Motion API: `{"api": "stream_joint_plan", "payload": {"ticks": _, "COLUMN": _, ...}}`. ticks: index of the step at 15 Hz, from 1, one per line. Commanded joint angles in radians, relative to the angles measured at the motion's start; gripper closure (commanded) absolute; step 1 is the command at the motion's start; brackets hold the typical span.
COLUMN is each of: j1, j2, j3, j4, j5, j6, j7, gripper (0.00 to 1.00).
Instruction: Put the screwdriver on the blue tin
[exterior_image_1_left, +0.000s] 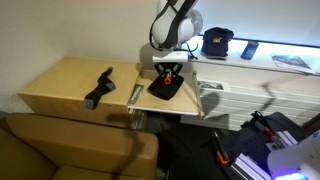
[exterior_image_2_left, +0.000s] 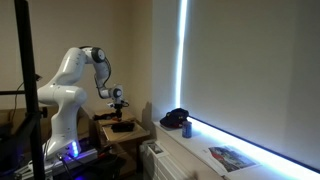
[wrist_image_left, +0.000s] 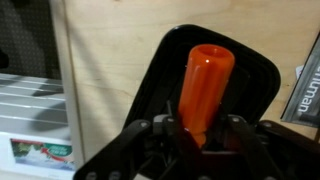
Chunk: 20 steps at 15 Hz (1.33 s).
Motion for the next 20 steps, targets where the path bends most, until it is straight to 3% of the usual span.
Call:
{"api": "stream_joint_plan", "payload": {"ticks": 1, "j1": 0.003, "j2": -0.238, "j3": -0.040, "j4": -0.124, "j5": -0.174, "j6": -0.161, "j7": 0.052, "gripper": 0.91}}
{"api": "stream_joint_plan", "payload": {"ticks": 6, "j1": -0.117, "j2": -0.512, "j3": -0.014, "j4": -0.192, "j5": -0.490, "j6": -0.381, "j7": 0.240, "gripper": 0.91}}
{"api": "stream_joint_plan", "payload": {"ticks": 7, "j1": -0.156, "j2": -0.566, "j3": -0.002, "j4": -0.207, "j5": -0.525, "j6": -0.414, "j7": 0.272, "gripper": 0.91}}
{"api": "stream_joint_plan", "payload": {"ticks": 9, "j1": -0.244, "j2": -0.676, "j3": 0.005, "j4": -0.250, "j5": -0.484, "j6": -0.415, "j7": 0.261, "gripper": 0.91}}
{"api": "stream_joint_plan", "payload": {"ticks": 10, "j1": -0.241, "j2": -0.560, "j3": 0.049, "j4": -0.175, "j5": -0.484, "j6": -0.410, "j7": 0.250, "gripper": 0.66}}
{"api": "stream_joint_plan", "payload": {"ticks": 12, "j1": -0.295, "j2": -0.643, "j3": 0.048, "j4": -0.211, "j5": -0.477, "j6": -0.412, "j7": 0.243, "gripper": 0.66}}
{"api": "stream_joint_plan", "payload": {"ticks": 14, "j1": -0.306, "j2": -0.674, "j3": 0.052, "j4": -0.235, "j5": -0.474, "j6": -0.411, "j7": 0.241, "gripper": 0.66}}
{"api": "stream_joint_plan", "payload": {"ticks": 15, "j1": -0.304, "j2": -0.675, "j3": 0.057, "j4": -0.239, "j5": -0.474, "j6": -0.411, "j7": 0.244, "gripper": 0.91}}
{"api": "stream_joint_plan", "payload": {"ticks": 20, "j1": -0.501, "j2": -0.624, "j3": -0.015, "j4": -0.183, "j5": -0.634, "j6": -0.297, "j7": 0.398, "gripper": 0.91}}
